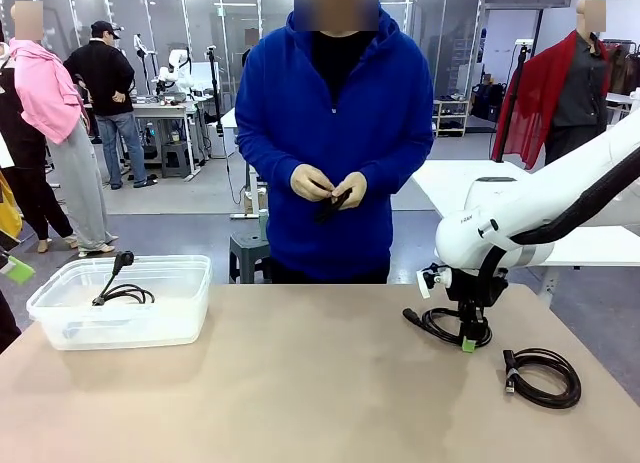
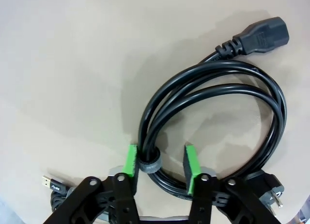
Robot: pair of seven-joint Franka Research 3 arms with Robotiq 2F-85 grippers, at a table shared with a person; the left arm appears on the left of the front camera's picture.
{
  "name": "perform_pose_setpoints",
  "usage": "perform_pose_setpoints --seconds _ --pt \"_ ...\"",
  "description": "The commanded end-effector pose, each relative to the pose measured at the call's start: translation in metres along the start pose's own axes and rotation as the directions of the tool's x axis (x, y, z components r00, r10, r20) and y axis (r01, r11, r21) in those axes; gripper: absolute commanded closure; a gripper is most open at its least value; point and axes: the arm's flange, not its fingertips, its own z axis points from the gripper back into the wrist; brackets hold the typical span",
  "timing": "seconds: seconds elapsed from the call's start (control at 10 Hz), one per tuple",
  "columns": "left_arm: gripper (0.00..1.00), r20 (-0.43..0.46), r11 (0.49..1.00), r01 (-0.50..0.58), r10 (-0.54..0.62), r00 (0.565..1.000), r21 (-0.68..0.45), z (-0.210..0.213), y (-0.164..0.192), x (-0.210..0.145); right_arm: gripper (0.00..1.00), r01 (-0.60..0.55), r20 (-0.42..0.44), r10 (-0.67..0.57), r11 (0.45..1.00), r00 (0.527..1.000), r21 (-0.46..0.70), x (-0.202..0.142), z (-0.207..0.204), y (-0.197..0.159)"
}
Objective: Organize and store the cables.
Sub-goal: Place the Power Cable into the Organizing box.
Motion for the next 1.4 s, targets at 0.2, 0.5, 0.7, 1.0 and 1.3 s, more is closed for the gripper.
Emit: perform_pose_setpoints --seconds 0.2,0.5,0.7,1.0,1.3 --pt "0.00 -0.007 1.000 0.004 -0.003 1.000 0.008 0.001 -0.001 0.001 0.77 -0.003 -0.023 0.003 1.000 1.000 0.010 -0.001 -0.002 0.004" --pt "0.00 -0.007 1.000 0.004 -0.003 1.000 0.008 0.001 -0.001 0.001 1.00 -0.011 -0.024 0.010 1.000 1.000 -0.006 0.003 0.007 0.006" --pt "0.00 -0.007 1.000 0.004 -0.003 1.000 0.008 0.001 -0.001 0.001 1.00 -0.003 -0.024 0.002 0.999 1.000 -0.037 0.005 0.029 0.010" --pt "0.00 -0.007 1.000 0.004 -0.003 1.000 0.008 0.001 -0.001 0.001 1.00 0.018 -0.005 -0.019 0.999 1.000 -0.028 0.007 0.080 0.023" --pt "0.00 -0.007 1.000 0.004 -0.003 1.000 0.008 0.001 -0.001 0.001 1.00 0.029 -0.029 -0.031 0.998 0.999 -0.057 0.011 0.104 0.035"
